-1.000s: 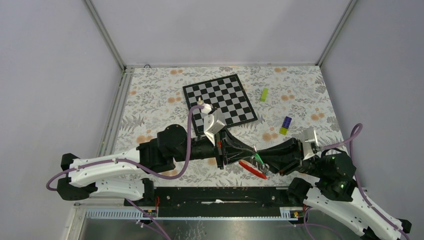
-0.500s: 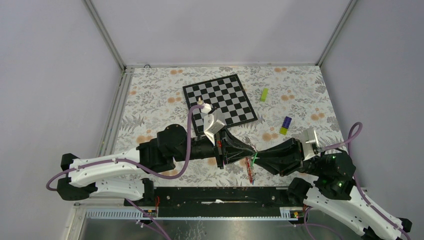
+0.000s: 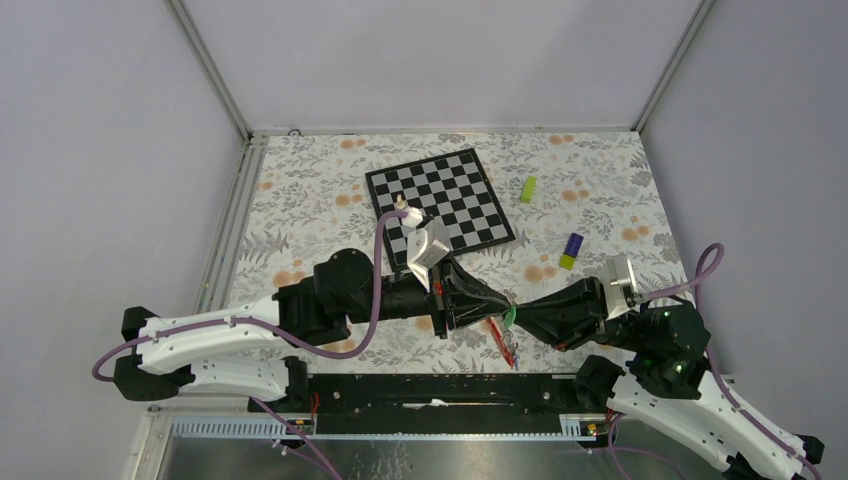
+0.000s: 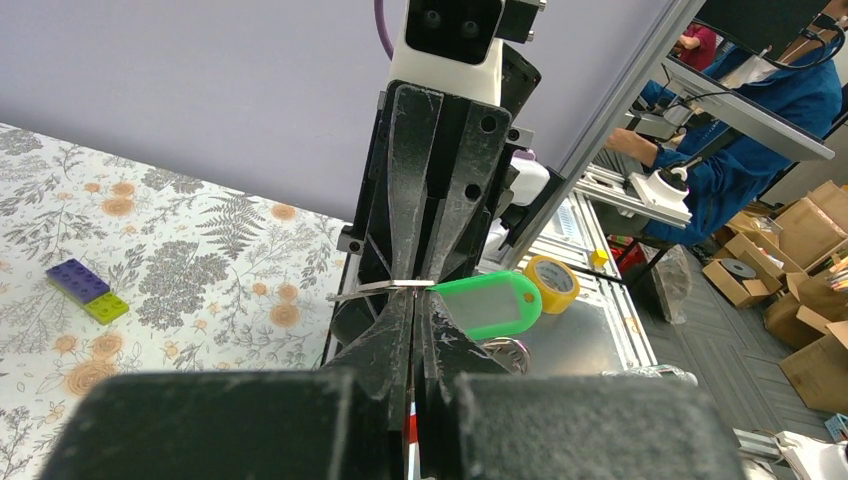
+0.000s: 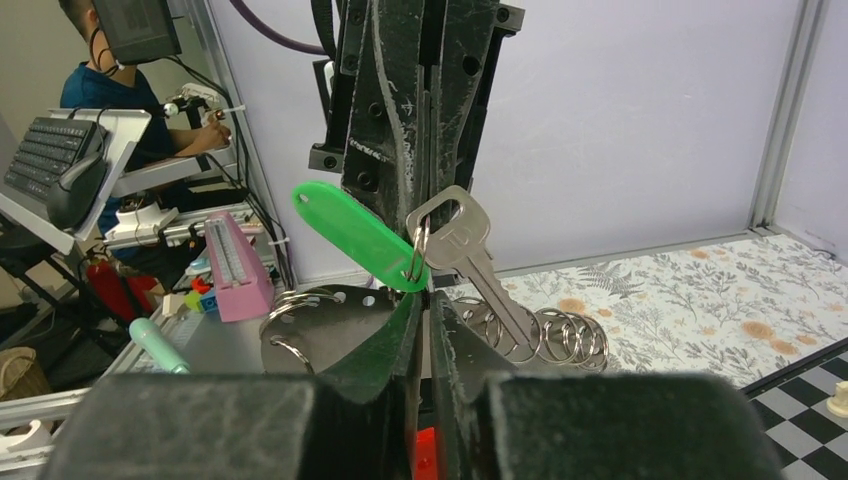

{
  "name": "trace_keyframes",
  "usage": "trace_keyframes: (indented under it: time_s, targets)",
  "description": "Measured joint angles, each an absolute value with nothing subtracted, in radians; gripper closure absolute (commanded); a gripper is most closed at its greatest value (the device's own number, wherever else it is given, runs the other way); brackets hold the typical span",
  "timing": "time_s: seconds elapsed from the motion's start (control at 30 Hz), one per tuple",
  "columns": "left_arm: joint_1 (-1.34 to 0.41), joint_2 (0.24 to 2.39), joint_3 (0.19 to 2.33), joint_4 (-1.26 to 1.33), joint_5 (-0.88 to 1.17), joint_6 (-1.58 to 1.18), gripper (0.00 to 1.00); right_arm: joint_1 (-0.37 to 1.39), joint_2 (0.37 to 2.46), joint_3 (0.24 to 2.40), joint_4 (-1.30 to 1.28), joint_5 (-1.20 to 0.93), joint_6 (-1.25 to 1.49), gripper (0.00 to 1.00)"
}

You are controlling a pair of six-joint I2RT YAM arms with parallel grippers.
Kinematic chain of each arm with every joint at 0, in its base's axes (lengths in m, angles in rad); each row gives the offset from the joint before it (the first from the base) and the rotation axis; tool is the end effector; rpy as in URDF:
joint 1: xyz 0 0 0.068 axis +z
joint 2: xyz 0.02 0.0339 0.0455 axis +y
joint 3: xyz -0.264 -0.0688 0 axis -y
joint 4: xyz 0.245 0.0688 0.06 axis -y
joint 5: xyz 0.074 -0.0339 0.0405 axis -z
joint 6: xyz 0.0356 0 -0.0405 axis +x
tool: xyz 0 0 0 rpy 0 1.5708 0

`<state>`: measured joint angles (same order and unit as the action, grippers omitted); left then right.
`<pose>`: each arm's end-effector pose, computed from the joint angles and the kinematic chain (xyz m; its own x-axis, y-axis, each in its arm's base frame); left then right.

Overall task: Remove the keys from the keyring
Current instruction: Remove the key from the keyring.

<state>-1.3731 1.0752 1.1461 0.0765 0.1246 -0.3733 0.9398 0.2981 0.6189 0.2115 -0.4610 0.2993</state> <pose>0.0433 -0.2389 0.4390 -0.3368 -0.1612 -0.9277 0.9389 0.0167 -0.3437 0.0300 0.0678 0.3790 0.0062 0.4561 -0.8899 -0.9954 0.0883 0.0383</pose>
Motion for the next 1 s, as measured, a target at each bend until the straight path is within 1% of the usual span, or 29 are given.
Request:
trace_keyframes:
  time_s: [0.2, 0.37, 0.83, 1.0]
  targets:
    - [-1.373, 1.076, 1.151, 0.075, 0.125, -0.370, 1.00, 0.940, 0.284, 0.591, 0.257, -0.432, 0.308, 0.96]
    - [-1.373, 1.076, 1.155, 0.068, 0.125, -0.366, 1.00, 0.940, 0.249, 0.552, 0.297, -0.399, 0.332, 0.99]
    - [-1.373, 1.076, 1.166, 0.069, 0.141, -0.352, 1.00, 0.940, 0.222, 0.514, 0.376, -0.341, 0.413, 1.00]
    - [-1.372, 1.076, 1.169, 0.069, 0.160, -0.343, 1.00, 0.941, 0.221, 0.514, 0.381, -0.340, 0.423, 0.96]
